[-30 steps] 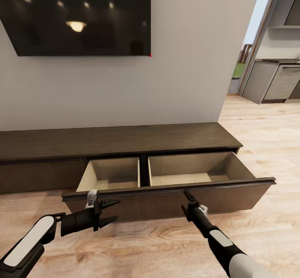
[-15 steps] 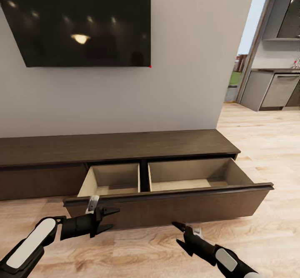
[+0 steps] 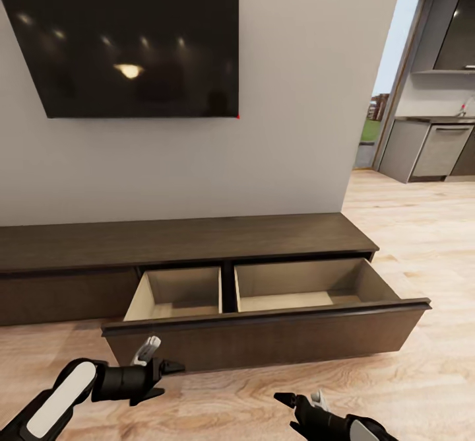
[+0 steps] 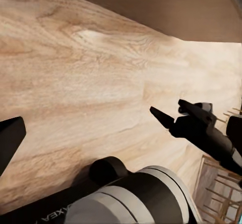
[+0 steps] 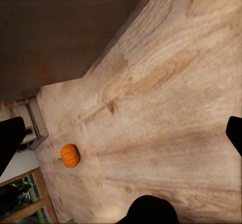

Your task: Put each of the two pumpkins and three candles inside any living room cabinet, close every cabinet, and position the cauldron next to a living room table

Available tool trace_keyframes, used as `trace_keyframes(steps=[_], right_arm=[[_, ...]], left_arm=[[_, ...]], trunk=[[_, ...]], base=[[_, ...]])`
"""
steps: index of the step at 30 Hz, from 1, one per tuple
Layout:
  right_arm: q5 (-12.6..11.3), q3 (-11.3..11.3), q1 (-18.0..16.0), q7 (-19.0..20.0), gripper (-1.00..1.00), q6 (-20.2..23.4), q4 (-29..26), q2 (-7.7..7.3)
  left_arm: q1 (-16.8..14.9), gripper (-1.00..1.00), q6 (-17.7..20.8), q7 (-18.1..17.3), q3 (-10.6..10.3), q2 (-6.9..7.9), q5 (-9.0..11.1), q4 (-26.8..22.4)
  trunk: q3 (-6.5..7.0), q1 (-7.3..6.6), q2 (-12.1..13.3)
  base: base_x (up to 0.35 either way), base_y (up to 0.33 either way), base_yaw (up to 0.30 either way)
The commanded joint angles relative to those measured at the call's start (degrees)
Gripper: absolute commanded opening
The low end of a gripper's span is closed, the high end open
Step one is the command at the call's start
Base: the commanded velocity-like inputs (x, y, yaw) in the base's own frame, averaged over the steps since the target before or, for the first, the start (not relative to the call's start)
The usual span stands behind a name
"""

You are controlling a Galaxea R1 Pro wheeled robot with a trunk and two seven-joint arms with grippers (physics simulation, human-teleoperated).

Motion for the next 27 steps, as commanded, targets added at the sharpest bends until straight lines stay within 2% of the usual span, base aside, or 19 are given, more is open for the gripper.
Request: trace_keyframes(steps=[1,5,6,9,11,14,27], right_arm=[[0.0,0.5,0.0,0.0,1.0,0.2,-0.1,0.03],[4.4,0.5,0.0,0.2,1.0,-2.7,0.0,0.11],[5.9,0.5,0.0,0.2,1.0,-4.3,0.0,0.13],[7.6,0.4,0.0,0.0,1.0,-5.8,0.0,0.14],[8.1,0.4,0.0,0.2,1.0,-6.2,-0.1,0.07],[8.2,0.5,0.0,0.4,1.0,-6.4,-0.1,0.16],[8.4,0.5,0.0,-0.1,1.0,-6.8,0.0,0.26]], left_arm=[[0.0,1.0,0.0,-0.4,-0.4,0.04,-0.5,0.1],[0.0,1.0,-0.2,-0.3,-2.0,-0.17,-1.9,0.1],[0.0,1.0,-0.5,-0.3,-2.3,-0.36,-3.0,0.1],[0.0,1.0,-0.8,-0.2,-2.4,-1.81,-5.6,0.1],[0.0,1.0,-0.9,-0.2,-2.3,-3.41,-8.1,0.2],[0.0,1.0,-0.9,-0.2,-2.0,-3.86,-9.3,0.4],[0.0,1.0,-1.0,-0.2,-1.8,-3.97,-10.0,1.9]], trunk=[[0.13,-0.24,0.4],[0.85,-1.12,2.0],[1.03,-1.34,2.4],[1.57,-1.99,3.6],[1.93,-2.43,4.4],[2.46,-3.09,5.6],[4.8,-5.95,10.8]], base=[[0.0,0.0,0.0],[0.0,0.0,0.0],[0.0,0.0,0.0],[0.0,0.0,0.0],[0.0,0.0,0.0],[0.0,0.0,0.0],[0.0,0.0,0.0]])
